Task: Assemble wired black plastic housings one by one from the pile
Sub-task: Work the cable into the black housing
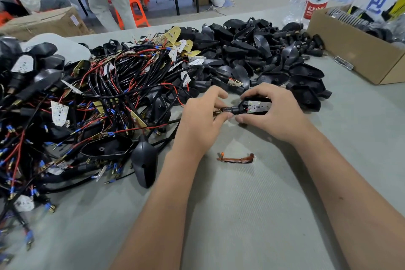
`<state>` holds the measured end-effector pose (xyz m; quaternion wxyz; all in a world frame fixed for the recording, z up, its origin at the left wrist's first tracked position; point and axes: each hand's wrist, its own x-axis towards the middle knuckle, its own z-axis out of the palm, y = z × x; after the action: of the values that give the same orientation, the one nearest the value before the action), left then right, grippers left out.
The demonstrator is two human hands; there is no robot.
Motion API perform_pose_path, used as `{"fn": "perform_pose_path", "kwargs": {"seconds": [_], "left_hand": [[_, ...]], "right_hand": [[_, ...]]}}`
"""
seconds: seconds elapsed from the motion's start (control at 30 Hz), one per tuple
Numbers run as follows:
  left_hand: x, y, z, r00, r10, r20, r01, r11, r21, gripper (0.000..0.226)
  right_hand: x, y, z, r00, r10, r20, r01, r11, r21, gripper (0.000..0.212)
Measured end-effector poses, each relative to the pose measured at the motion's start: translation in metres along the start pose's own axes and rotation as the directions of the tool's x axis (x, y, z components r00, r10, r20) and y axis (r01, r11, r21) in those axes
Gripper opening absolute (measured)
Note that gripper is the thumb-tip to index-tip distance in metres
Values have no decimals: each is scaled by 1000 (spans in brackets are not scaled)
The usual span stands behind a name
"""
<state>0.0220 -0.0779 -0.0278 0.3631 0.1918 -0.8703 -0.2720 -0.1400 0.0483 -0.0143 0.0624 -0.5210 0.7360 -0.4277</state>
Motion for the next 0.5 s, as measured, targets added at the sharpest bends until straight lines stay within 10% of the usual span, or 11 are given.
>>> {"fn": "perform_pose_path", "kwargs": {"seconds": [0.27, 0.5], "left_hand": [[-1, 0, -5, 998, 61, -23, -60, 997, 42, 14], [-2, -5, -9, 999, 45, -16, -43, 993, 105, 23]], "right_hand": [[1, -4, 3, 999, -41, 2, 41, 999, 9, 46], [3, -1, 6, 990, 115, -87, -75, 925, 374, 13]]}}
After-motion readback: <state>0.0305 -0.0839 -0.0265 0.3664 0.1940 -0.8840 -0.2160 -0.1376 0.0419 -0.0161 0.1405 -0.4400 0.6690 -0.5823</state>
